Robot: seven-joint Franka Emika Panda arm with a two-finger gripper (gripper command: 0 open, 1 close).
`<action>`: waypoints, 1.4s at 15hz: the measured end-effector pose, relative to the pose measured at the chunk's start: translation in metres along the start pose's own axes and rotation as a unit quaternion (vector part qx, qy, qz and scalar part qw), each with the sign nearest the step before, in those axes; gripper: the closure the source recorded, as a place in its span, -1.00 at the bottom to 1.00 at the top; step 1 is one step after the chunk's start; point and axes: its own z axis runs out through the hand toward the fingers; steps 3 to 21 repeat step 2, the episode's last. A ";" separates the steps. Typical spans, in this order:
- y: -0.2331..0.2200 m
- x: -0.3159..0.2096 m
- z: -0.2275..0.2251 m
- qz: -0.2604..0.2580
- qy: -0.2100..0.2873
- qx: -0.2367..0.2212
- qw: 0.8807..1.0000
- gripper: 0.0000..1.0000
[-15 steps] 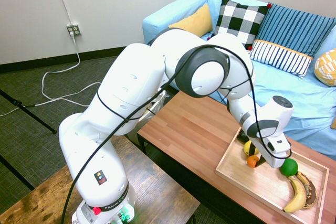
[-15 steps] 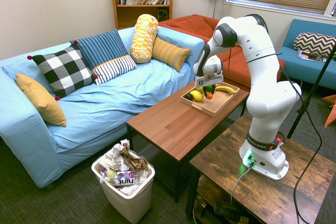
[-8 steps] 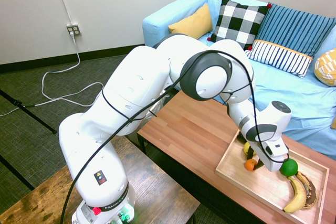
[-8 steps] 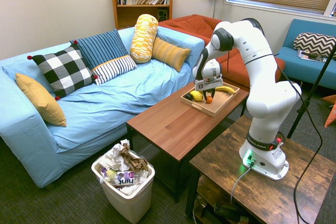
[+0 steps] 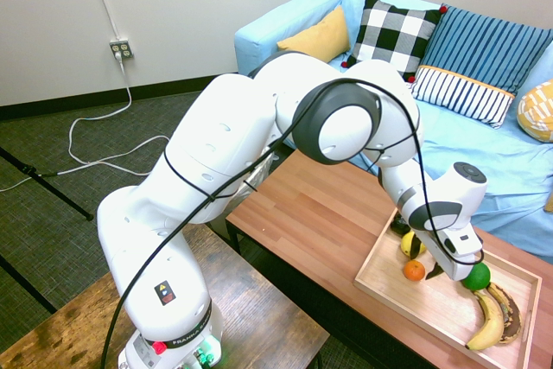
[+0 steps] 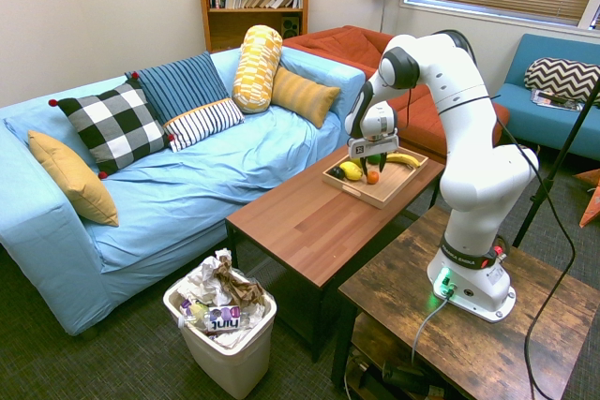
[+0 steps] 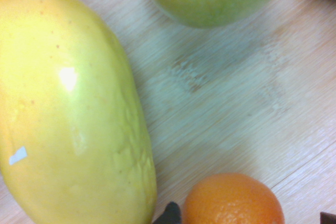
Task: Put the tangerine in the tray
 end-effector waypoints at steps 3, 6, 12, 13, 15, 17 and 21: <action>0.003 0.001 -0.019 0.002 0.004 0.011 1.000 -1.00; 0.003 0.001 -0.019 0.002 0.004 0.011 1.000 -1.00; 0.003 0.001 -0.019 0.002 0.004 0.011 1.000 -1.00; 0.003 0.001 -0.019 0.002 0.004 0.011 1.000 -1.00; 0.003 0.001 -0.019 0.002 0.004 0.011 1.000 -1.00; 0.003 0.001 -0.019 0.002 0.004 0.011 1.000 -1.00; 0.003 0.001 -0.019 0.002 0.004 0.011 1.000 -1.00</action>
